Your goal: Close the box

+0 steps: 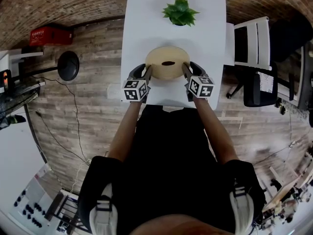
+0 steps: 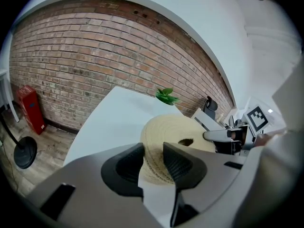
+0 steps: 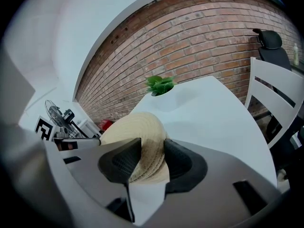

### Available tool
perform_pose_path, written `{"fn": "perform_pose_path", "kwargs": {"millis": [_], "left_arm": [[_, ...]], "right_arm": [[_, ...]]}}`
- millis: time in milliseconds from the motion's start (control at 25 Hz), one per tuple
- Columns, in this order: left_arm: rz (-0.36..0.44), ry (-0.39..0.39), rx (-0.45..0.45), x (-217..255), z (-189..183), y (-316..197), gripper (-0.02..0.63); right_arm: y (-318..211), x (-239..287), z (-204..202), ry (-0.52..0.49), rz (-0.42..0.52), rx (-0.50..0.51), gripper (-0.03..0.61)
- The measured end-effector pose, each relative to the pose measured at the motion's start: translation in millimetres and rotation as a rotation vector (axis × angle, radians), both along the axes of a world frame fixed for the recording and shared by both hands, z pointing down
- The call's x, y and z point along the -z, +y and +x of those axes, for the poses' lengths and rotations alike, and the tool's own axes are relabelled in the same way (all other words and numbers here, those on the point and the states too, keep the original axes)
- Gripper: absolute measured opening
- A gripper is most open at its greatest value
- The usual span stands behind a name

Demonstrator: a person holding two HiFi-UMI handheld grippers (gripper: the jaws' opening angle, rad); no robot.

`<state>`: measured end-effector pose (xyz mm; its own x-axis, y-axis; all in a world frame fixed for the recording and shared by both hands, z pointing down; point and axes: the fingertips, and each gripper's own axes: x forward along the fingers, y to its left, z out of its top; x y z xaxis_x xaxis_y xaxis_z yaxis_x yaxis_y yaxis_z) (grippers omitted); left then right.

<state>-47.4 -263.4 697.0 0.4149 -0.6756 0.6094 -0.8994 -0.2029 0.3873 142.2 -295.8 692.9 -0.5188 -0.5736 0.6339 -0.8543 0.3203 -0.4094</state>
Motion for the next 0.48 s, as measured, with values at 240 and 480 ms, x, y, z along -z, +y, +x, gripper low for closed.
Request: {"fn": "perform_pose_path", "kwargs": {"millis": [240,480], "left_arm": [[-0.006,0.007,-0.008,-3.8,1.0,-0.6,0.133],[0.000,0.025,-0.012,-3.2,0.9,-1.0,0.133]], "right_arm": [[-1.3,-4.4,1.3,0.000,-0.011,-0.003,0.153],[-1.1,-5.7,1.7,-0.008,-0.007,-0.004,0.155]]}}
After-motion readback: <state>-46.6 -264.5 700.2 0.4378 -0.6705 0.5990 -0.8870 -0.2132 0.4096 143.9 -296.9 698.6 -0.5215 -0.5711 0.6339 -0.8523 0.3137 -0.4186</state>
